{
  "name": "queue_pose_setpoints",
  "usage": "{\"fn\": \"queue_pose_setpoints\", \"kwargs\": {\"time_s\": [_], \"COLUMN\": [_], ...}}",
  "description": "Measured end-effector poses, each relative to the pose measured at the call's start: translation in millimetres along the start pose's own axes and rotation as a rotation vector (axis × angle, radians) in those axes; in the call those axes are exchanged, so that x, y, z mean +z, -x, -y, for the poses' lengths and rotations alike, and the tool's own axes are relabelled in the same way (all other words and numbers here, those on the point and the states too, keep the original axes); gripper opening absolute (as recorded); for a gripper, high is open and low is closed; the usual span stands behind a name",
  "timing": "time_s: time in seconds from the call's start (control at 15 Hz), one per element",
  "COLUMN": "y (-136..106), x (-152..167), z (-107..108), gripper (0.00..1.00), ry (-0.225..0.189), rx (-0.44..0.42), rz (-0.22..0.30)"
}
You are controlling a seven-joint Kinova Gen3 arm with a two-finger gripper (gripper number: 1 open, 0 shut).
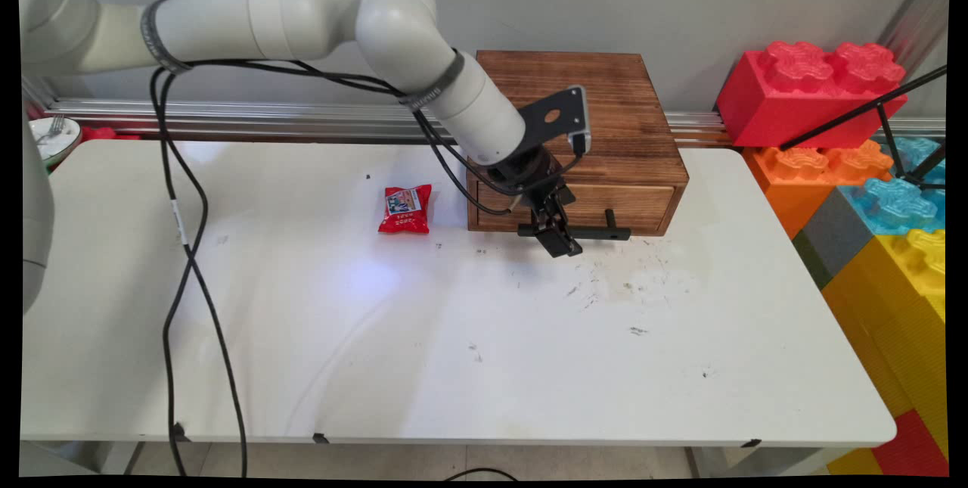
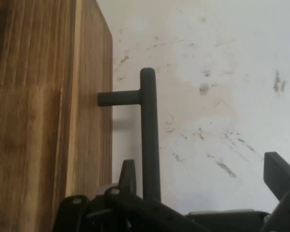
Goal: Open the drawer
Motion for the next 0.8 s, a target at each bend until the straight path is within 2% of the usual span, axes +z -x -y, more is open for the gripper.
{"fn": "queue_pose_setpoints", "kwargs": {"time_s": [0.8], "y": [9], "x": [49], "z": [5], "gripper": [1.00], "ry": [-0.001], "rx": [0.017], "rz": [0.017]}}
